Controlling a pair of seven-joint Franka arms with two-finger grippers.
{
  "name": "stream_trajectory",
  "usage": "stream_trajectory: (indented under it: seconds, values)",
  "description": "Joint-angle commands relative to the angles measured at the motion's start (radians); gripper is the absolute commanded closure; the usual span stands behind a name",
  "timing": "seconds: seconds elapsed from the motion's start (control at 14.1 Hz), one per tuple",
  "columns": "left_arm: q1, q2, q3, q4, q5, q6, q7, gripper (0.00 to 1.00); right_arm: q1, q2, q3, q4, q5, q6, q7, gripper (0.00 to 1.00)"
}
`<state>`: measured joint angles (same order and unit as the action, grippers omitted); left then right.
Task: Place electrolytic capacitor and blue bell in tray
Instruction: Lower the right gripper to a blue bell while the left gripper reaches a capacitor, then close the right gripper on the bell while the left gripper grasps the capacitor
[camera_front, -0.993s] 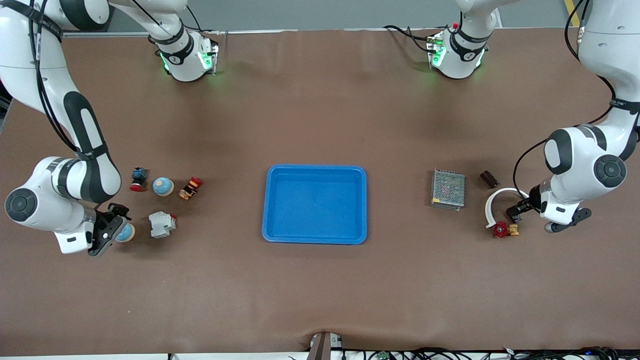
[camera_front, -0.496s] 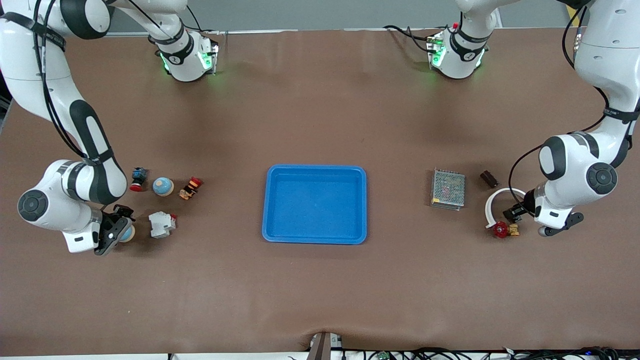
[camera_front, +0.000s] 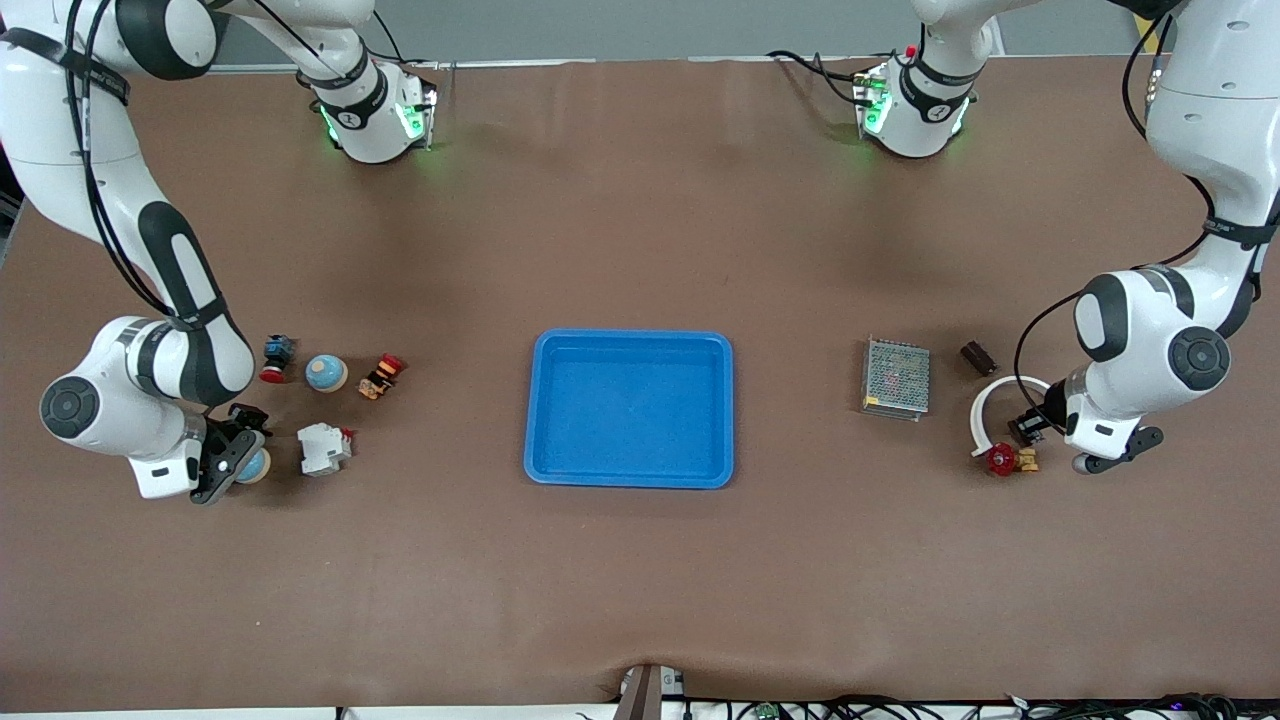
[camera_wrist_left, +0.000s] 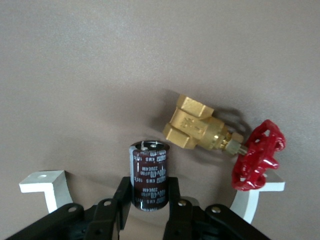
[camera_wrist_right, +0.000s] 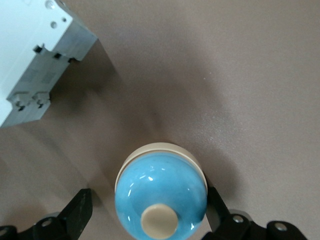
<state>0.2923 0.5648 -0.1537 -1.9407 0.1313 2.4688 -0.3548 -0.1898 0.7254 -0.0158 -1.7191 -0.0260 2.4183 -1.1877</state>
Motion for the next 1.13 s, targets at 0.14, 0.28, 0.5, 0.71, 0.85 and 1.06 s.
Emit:
stream_trajectory:
  seconds: [0.14, 0.28, 0.5, 0.71, 0.85, 1.06]
  values:
    - [-0.002, -0.042, -0.023, 0.009, 0.001, -0.010, -0.013, 1.00, -0.020, 0.005, 0.020, 0.000, 0.003, 0.008, -0.017, 0.00]
    - [-0.002, -0.060, -0.052, 0.009, -0.001, -0.036, -0.067, 1.00, -0.019, 0.005, 0.022, 0.000, 0.005, 0.008, -0.017, 0.00]
    - [-0.002, -0.089, -0.124, 0.019, 0.001, -0.099, -0.203, 1.00, -0.016, 0.003, 0.023, 0.003, 0.005, 0.008, -0.017, 0.00]
    - [-0.002, -0.105, -0.205, 0.037, -0.001, -0.169, -0.311, 1.00, -0.013, 0.003, 0.023, 0.006, 0.005, 0.008, -0.015, 0.00]
    - [-0.005, -0.111, -0.262, 0.049, 0.001, -0.209, -0.398, 1.00, -0.014, 0.003, 0.025, 0.006, 0.005, 0.008, -0.015, 0.00]
    - [-0.022, -0.108, -0.328, 0.068, 0.002, -0.226, -0.524, 1.00, -0.014, 0.005, 0.025, 0.006, 0.005, 0.008, -0.015, 0.16]
